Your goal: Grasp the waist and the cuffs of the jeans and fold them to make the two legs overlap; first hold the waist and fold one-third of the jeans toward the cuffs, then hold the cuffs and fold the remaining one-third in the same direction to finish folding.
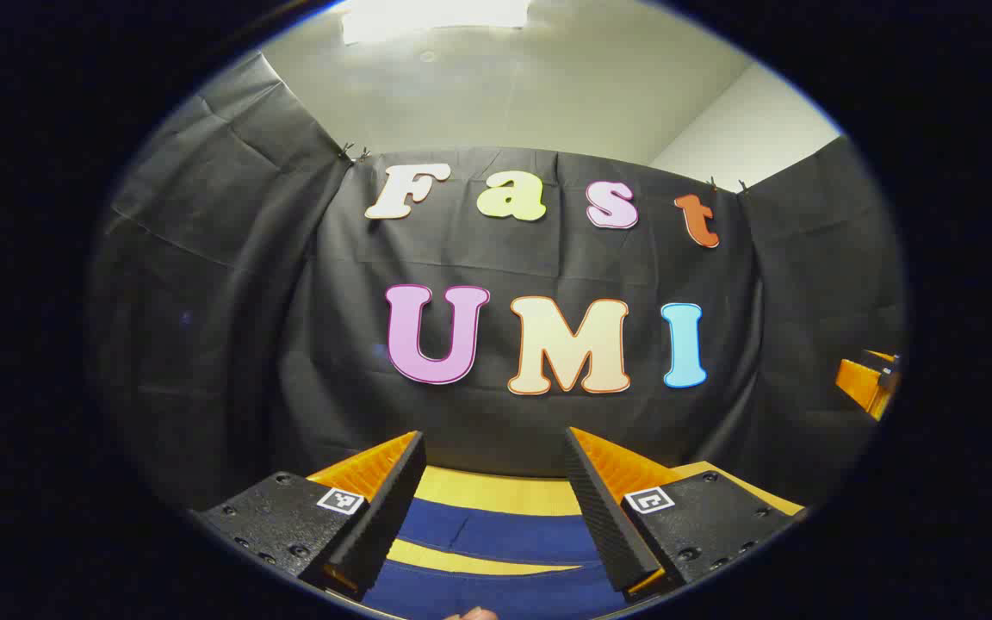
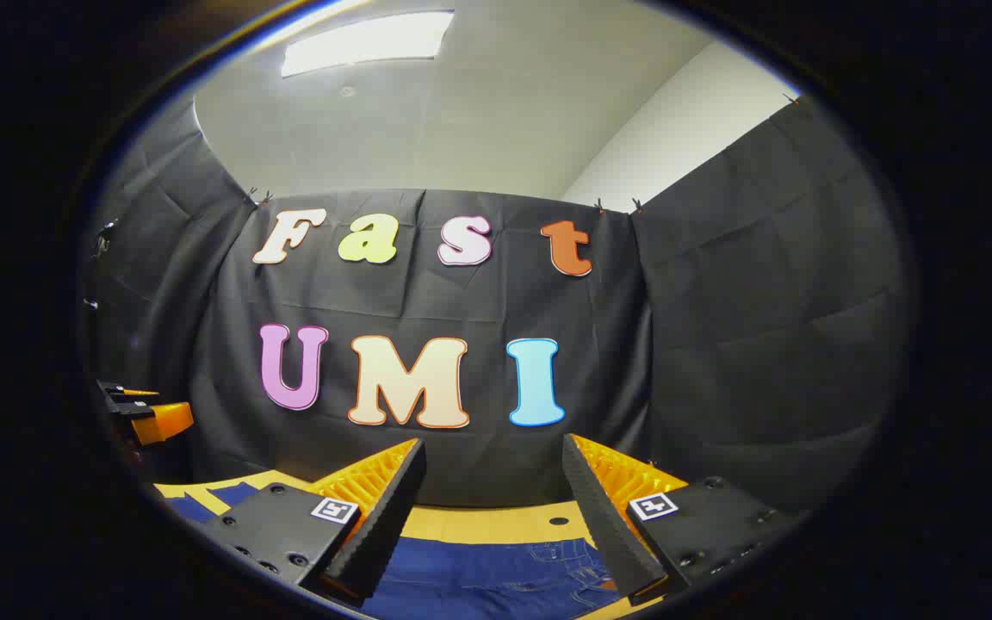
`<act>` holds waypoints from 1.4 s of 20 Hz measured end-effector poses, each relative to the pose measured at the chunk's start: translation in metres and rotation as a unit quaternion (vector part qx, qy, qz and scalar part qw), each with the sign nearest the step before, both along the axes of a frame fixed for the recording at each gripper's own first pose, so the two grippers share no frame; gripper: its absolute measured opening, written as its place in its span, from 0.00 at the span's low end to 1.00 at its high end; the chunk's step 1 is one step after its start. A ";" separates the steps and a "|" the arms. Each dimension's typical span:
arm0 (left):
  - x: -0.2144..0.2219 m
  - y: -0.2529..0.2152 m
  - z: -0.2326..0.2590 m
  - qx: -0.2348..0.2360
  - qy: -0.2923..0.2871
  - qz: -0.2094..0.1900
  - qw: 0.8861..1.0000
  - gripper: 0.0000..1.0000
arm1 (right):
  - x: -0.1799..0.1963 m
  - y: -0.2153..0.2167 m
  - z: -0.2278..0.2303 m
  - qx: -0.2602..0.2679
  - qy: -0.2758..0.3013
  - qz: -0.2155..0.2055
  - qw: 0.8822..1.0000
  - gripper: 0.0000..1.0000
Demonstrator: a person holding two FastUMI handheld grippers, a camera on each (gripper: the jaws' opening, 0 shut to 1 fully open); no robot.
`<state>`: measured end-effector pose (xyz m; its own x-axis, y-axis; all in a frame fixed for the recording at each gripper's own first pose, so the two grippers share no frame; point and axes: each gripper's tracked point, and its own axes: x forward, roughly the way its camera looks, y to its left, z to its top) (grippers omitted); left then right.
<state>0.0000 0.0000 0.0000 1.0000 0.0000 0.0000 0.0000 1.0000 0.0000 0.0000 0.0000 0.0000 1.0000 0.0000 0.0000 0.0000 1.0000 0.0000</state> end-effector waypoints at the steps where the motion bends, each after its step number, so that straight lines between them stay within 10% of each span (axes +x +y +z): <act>1: 0.000 -0.001 0.004 -0.004 -0.003 0.000 1.000 0.93 | 0.003 0.001 0.000 0.002 0.001 0.000 1.000 0.96; 19: -0.021 0.055 -0.047 0.032 0.048 0.005 0.998 0.94 | -0.004 0.049 -0.027 0.015 0.019 0.020 1.000 0.98; 28: -0.052 0.110 -0.135 0.222 0.157 -0.067 0.960 0.95 | -0.024 0.052 -0.056 0.009 0.047 0.006 0.999 1.00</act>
